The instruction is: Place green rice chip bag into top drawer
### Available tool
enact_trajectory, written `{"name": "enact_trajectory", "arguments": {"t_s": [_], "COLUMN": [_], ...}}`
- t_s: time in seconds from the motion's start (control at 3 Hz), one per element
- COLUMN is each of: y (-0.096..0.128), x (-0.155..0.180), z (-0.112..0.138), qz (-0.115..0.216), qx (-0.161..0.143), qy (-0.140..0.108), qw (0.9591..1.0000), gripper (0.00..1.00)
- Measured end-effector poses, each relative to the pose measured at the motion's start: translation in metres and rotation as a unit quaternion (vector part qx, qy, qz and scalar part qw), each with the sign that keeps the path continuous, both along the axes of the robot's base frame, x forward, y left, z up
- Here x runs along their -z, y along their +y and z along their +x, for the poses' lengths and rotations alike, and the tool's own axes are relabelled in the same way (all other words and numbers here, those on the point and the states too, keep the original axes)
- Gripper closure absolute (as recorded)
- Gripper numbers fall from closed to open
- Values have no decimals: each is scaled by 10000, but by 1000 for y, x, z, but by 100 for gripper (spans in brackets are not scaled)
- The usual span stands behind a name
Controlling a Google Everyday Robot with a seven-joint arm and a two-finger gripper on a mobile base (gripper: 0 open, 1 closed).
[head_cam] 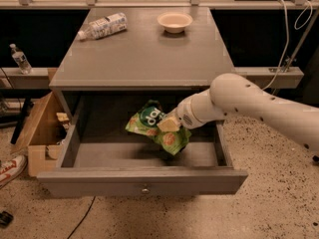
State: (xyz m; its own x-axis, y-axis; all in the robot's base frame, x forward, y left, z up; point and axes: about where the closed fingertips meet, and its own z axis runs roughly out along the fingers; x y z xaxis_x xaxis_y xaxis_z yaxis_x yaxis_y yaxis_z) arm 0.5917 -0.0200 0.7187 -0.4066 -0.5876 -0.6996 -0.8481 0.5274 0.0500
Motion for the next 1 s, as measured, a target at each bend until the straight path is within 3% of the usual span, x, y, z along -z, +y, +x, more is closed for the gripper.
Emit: {"name": "enact_trajectory", "arguments": {"t_s": [0.33,1.0], "y": [1,-9], "x": [13,44], "z": [11,9], "qz": [38,47], "qx": [190,464], "qy": [23,207], "qw": [9998,9987], "gripper": [50,3]}}
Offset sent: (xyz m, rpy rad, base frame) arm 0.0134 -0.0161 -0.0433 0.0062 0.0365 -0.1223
